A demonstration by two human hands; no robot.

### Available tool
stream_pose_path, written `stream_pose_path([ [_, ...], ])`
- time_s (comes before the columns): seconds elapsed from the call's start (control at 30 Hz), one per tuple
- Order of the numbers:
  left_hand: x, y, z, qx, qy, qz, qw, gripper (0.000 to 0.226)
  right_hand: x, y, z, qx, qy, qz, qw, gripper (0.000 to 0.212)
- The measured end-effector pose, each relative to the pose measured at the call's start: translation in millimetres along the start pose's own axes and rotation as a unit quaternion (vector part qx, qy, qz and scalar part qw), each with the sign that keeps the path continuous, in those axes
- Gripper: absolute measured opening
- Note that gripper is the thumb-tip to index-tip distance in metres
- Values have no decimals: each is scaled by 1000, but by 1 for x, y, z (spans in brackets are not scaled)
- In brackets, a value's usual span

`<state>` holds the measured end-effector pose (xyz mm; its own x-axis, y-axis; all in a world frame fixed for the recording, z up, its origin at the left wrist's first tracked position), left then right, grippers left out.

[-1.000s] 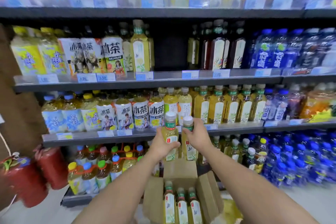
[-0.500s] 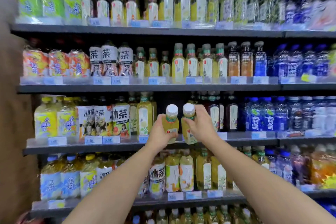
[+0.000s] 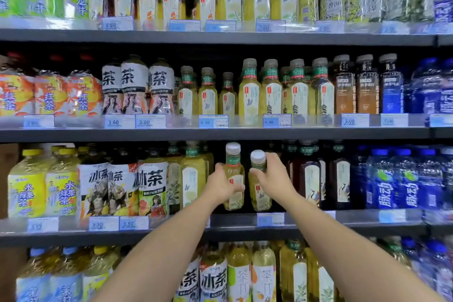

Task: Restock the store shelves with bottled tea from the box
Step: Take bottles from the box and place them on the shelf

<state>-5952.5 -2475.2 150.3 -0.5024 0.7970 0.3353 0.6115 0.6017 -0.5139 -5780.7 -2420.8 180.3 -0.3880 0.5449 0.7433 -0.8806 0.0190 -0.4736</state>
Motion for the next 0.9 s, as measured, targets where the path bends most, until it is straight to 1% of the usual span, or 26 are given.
stream_pose_path([
  [0.1,28,15,22,-1,-36,46,998,82,18,14,-28,17,40,-3,999,29],
  [0.17,39,24,36,-16,-57,67,996,75,28,18,-40,34,64,-15,997,31],
  [0.27,52,35,46,-30,-66,70,995,65,35,27,-52,31,82,-16,996,39],
  [0.37,57,42,45,18,-42,60,997,67,35,39,-61,32,90,-4,995,43],
  [0.43,53,44,44,54,-25,46,997,66,31,41,-61,40,97,-18,994,52],
  [0.5,43,44,42,81,-12,23,996,68,26,41,-61,20,100,-14,995,64],
  [0.57,31,41,41,118,3,-27,993,80,15,41,-58,-46,99,21,994,75],
  [0.6,23,39,41,147,12,-54,988,82,8,42,-57,-90,92,41,991,76],
  [0.63,15,37,40,183,23,-76,980,79,0,42,-56,-131,80,59,986,74],
  [0.7,1,34,35,234,45,-94,967,63,-15,44,-53,-185,55,103,976,63],
  [0.77,-10,30,25,256,59,-98,960,49,-25,45,-53,-218,64,160,961,51],
  [0.83,-17,28,15,265,60,-97,957,43,-29,47,-53,-230,83,216,945,48],
  [0.9,-21,28,8,279,61,-83,955,42,-30,47,-55,-237,90,252,934,49],
])
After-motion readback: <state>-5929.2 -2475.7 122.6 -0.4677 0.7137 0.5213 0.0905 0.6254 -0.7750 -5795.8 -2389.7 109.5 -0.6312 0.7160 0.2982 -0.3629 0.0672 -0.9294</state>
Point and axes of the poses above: each hand's wrist, its own x-axis towards the middle knuckle, its own y-axis out of the palm, z = x × y, the point moved 4 cm from there along x, towards the middle knuckle, and after that the axes turned 6 degrees about -y, right-handed, at the moved point
